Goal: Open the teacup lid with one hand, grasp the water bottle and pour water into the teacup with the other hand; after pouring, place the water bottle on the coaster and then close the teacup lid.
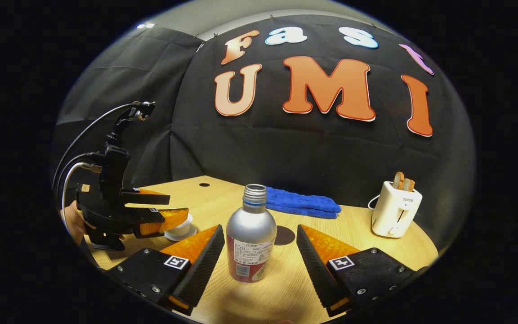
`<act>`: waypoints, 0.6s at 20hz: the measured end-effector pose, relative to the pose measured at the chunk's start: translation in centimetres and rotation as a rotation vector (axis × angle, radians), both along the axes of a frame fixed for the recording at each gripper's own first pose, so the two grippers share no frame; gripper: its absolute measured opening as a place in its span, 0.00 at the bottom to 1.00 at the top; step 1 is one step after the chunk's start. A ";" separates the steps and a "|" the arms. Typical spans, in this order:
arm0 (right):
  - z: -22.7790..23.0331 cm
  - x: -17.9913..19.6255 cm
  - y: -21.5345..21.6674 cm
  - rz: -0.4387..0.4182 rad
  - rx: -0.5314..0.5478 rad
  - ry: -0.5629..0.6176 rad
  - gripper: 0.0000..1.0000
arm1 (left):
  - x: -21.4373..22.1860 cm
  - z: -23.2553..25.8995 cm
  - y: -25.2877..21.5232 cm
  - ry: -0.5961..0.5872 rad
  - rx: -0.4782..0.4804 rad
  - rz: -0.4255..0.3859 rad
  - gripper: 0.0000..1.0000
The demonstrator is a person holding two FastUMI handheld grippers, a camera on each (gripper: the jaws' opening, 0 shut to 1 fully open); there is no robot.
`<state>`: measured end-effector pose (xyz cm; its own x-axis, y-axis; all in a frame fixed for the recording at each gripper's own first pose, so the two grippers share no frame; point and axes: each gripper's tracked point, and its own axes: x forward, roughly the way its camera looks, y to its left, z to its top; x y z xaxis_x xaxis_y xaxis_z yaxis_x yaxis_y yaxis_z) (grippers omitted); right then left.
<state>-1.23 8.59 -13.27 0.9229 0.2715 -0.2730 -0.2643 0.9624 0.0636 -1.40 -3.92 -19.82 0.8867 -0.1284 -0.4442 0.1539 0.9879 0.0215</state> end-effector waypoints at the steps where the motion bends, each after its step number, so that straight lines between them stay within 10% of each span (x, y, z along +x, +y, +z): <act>1: -0.4 0.0 0.1 0.002 -0.002 0.010 0.98 | 0.2 0.0 -0.1 0.003 -0.001 0.001 0.92; 12: -2.2 0.3 0.5 0.024 -0.022 0.055 0.97 | 0.3 -1.0 0.3 0.029 0.015 0.007 0.61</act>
<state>-0.97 9.07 -15.50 0.8995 0.2869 -0.3295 -0.2841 0.9571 0.0577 -1.05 -3.58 -20.86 0.8742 -0.1155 -0.4716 0.1480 0.9885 0.0321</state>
